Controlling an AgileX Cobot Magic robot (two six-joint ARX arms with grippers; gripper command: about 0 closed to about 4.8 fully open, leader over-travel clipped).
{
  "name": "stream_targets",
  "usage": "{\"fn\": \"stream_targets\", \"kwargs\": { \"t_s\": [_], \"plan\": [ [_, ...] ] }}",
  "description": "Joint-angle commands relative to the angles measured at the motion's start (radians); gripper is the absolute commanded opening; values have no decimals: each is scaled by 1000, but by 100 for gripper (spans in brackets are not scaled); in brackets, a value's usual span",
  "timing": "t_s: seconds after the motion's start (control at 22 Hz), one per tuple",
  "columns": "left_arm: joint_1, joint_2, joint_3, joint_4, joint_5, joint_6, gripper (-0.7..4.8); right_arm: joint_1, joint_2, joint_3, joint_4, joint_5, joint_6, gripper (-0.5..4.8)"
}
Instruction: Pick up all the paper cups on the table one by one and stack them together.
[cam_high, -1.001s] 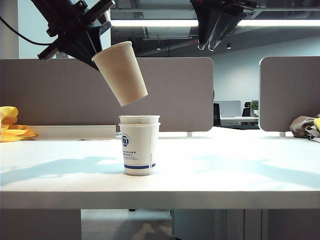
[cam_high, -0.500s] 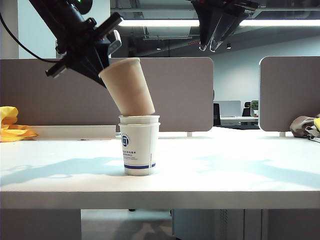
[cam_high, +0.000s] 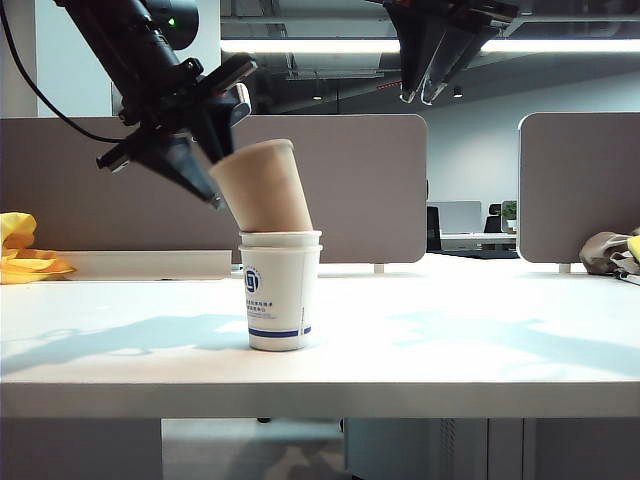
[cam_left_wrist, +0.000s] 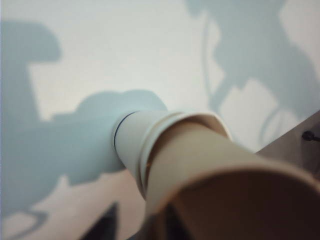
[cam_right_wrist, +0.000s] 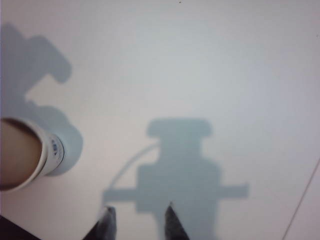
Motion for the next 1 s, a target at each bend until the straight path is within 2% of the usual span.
{"fn": "stream_targets", "kwargs": {
  "t_s": [0.05, 0.32, 0.45, 0.55, 0.59, 0.64, 0.86, 1.0],
  "plan": [
    [0, -4, 5, 19, -2, 5, 122, 2, -7, 4, -4, -4, 2, 130],
    [0, -7, 25, 28, 12, 3, 121, 1, -7, 3, -26, -8, 2, 129],
    [0, -8, 50, 19, 24, 1, 108, 1, -7, 3, -26, -36, 1, 87],
    [0, -8, 79, 8, 23, 1, 16, 0, -7, 3, -25, -57, 1, 30],
    [0, -8, 94, 3, 23, 1, -9, 0, -7, 3, -25, -60, 1, 7],
    [0, -8, 114, -1, 22, 6, -6, 0, -7, 3, -25, -67, 0, -6],
    [0, -35, 173, -2, 19, 12, -6, 0, -11, 4, -25, -160, 0, -6],
    [0, -111, 173, 29, -20, 13, -6, -3, -45, 4, -5, -190, 0, -6]
  ]
}}
